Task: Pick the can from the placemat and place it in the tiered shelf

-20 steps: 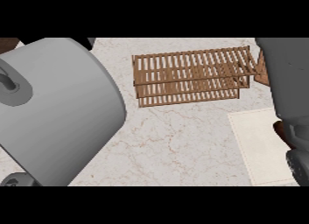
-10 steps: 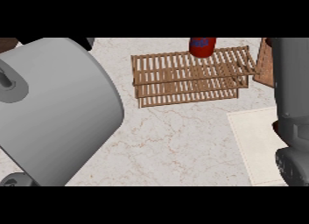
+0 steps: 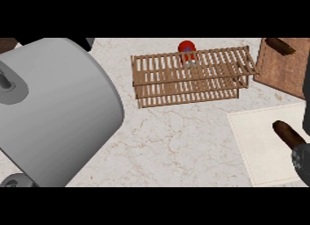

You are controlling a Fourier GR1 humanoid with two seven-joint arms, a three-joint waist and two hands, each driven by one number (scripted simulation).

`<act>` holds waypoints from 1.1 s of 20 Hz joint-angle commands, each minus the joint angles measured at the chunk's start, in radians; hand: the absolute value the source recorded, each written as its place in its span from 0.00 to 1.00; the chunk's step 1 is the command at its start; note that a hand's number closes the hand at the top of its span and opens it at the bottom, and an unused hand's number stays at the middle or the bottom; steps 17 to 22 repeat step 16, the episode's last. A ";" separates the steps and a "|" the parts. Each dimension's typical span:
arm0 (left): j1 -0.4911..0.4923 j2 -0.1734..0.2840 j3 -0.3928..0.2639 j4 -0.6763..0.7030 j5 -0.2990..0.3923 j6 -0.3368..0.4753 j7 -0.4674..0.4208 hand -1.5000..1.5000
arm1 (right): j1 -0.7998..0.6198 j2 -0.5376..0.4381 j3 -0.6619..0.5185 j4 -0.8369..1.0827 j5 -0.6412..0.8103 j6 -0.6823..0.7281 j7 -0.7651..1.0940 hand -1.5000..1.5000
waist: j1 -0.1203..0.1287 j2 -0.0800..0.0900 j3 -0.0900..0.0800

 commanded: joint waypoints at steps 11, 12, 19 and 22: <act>0.005 0.010 0.019 0.068 0.002 -0.039 0.014 0.50 | 0.138 -0.310 -0.221 -0.018 -0.184 0.080 0.011 0.00 | -0.012 0.005 -0.006; 0.005 0.001 0.025 0.078 0.004 -0.032 0.006 0.50 | 0.146 -0.321 -0.223 -0.012 -0.202 0.100 0.014 0.00 | -0.010 0.005 -0.007; 0.046 -0.006 0.001 0.050 -0.022 -0.034 -0.009 0.50 | 0.191 -0.421 -0.282 -0.001 -0.303 0.207 -0.009 0.00 | -0.005 0.005 -0.006; 0.046 -0.006 0.001 0.050 -0.022 -0.034 -0.009 0.50 | 0.191 -0.421 -0.282 -0.001 -0.303 0.207 -0.009 0.00 | -0.005 0.005 -0.006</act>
